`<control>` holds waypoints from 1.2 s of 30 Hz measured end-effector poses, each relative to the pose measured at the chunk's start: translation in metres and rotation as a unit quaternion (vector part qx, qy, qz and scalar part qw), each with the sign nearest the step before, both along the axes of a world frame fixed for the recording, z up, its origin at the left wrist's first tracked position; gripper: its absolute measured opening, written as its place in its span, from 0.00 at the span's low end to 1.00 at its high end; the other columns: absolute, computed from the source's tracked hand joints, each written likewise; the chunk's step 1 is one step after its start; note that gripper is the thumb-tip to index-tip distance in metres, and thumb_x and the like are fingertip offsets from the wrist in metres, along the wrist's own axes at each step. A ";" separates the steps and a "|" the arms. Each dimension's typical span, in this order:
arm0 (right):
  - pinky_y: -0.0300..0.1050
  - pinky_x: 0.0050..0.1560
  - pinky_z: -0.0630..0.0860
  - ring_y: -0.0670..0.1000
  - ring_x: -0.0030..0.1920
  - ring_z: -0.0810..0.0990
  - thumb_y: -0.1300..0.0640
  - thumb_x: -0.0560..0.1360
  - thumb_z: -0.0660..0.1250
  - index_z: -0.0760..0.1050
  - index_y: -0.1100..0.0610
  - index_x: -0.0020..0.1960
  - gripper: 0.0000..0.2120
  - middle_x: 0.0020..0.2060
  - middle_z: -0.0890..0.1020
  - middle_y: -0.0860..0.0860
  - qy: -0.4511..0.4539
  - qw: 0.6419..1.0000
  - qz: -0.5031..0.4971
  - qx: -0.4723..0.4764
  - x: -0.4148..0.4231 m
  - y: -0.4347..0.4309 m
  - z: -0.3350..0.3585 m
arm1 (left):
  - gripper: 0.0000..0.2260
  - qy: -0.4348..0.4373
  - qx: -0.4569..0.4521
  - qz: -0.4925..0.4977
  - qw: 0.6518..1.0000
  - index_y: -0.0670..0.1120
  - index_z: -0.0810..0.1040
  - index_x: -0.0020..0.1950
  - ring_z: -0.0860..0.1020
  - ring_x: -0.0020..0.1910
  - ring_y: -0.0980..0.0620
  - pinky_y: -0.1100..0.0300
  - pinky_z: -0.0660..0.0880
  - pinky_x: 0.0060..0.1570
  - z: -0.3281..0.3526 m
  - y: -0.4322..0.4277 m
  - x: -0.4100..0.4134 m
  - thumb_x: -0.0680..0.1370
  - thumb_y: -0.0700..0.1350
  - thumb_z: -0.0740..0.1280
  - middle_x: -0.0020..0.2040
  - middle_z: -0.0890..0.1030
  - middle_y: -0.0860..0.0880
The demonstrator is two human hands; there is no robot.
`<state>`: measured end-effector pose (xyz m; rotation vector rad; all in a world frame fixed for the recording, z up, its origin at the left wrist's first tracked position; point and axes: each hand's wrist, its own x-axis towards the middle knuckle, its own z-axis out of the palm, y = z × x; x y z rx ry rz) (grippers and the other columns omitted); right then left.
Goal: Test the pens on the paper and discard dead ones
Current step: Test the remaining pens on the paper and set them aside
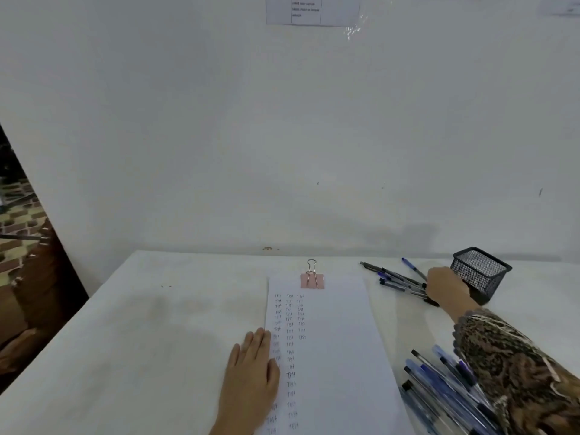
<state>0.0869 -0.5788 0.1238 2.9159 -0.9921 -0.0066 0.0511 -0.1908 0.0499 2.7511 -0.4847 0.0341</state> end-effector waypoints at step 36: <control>0.40 0.32 0.81 0.52 0.31 0.83 0.35 0.76 0.44 0.76 0.63 0.46 0.35 0.34 0.84 0.58 -0.400 0.348 -0.037 0.847 -0.026 0.216 -0.042 | 0.24 0.008 -0.025 -0.010 1.000 0.47 0.46 0.76 0.44 0.76 0.54 0.58 0.39 0.73 0.004 0.003 -0.006 0.80 0.50 0.42 0.77 0.47 0.52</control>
